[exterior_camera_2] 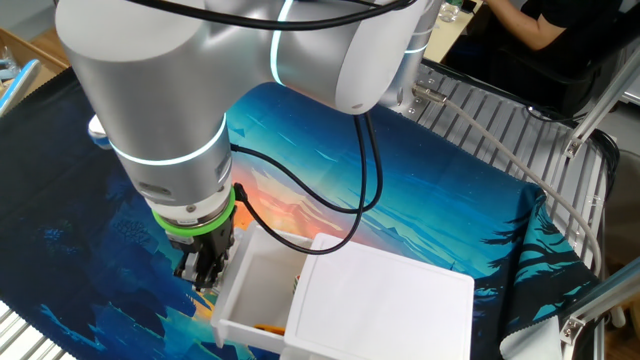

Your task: Grasp the handle and open the drawer

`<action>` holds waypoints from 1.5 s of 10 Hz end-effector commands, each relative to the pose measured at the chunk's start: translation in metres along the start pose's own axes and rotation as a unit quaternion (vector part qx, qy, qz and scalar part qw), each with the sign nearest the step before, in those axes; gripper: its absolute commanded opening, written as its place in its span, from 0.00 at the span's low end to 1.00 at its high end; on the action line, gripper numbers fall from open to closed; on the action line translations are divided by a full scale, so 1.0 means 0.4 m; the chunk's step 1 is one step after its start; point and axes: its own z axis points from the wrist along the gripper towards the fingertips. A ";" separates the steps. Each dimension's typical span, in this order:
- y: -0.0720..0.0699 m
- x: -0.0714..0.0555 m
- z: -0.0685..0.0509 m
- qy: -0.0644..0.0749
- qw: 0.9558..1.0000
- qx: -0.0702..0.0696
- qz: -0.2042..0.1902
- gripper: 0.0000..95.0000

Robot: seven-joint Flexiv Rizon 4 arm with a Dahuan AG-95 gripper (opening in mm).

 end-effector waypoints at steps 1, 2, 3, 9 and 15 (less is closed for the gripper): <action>-0.001 0.000 0.000 0.000 1.000 0.000 0.002 0.20; -0.001 0.000 0.000 0.000 1.000 0.000 0.002 0.20; -0.001 0.000 0.000 -0.001 1.000 0.000 0.001 0.00; 0.005 -0.015 -0.004 -0.004 1.000 0.002 -0.004 0.00; 0.008 -0.039 -0.004 0.002 1.000 -0.001 -0.010 0.00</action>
